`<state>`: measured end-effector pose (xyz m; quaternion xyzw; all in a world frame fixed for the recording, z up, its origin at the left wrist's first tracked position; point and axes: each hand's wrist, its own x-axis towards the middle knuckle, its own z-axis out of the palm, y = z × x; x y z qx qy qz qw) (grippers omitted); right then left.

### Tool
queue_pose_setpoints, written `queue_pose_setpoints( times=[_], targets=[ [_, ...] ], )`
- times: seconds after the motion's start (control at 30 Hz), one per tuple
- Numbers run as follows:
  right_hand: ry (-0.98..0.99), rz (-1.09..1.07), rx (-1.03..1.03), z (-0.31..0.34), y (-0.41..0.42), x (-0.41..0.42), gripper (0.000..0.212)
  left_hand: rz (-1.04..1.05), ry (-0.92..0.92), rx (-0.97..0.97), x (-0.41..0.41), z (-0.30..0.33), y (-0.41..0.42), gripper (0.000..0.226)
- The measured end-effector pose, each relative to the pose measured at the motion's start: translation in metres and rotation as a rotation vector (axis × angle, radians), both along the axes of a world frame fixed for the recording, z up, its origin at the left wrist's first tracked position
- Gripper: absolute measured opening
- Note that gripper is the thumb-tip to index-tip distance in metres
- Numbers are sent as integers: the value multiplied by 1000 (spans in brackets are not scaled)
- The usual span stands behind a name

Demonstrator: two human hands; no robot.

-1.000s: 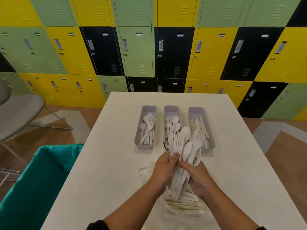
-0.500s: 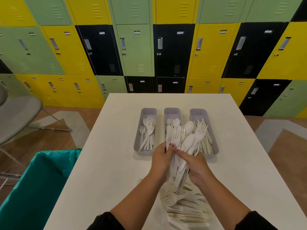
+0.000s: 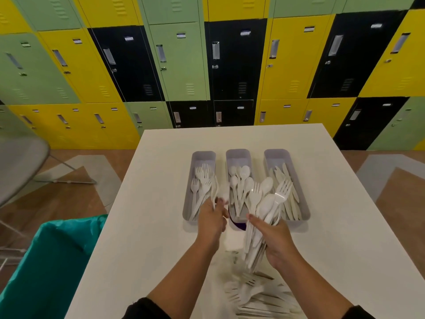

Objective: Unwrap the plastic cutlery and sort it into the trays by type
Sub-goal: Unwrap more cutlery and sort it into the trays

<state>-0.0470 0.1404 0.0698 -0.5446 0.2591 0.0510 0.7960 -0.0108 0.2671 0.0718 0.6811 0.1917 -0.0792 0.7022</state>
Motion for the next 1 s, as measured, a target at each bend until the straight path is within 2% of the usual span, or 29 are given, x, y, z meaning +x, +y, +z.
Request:
queue_pose_setpoints(
  times=[0.2, 0.3, 0.43, 0.5, 0.53, 0.6, 0.67, 0.77, 0.83, 0.93, 1.0],
  targets=[
    [9, 19, 11, -9, -7, 5, 29, -13, 72, 214, 48, -9, 23, 13],
    [15, 30, -1, -14, -8, 6, 29, -51, 27, 333, 66, -9, 31, 6],
    [14, 34, -18, -17, -8, 5, 25, -184, -21, 554, 77, -6, 35, 16],
    [14, 33, -27, -18, -8, 5, 25, -192, -54, 647, 75, -7, 34, 35],
    [14, 34, -29, -18, -9, 6, 25, -147, -92, 645, 72, -6, 32, 41],
    [10, 34, -39, -18, -8, 6, 30, -138, -179, 572, 61, 1, 22, 36],
    [-16, 37, -59, -17, -7, 7, 34, -339, -150, 471, 47, 5, 7, 27],
    [-67, 63, -77, -14, -3, 7, 32, -554, -60, 366, 21, 7, -14, 35],
    [-68, 56, -69, -13, -2, 7, 30, -538, -78, 352, 12, 3, -19, 32],
    [-75, 78, -68, -13, -2, 4, 33, -482, -106, 325, 9, 0, -18, 11],
    [-75, 87, -70, -12, -3, 2, 34, -486, -116, 375, 8, -1, -19, 7]
  ],
)
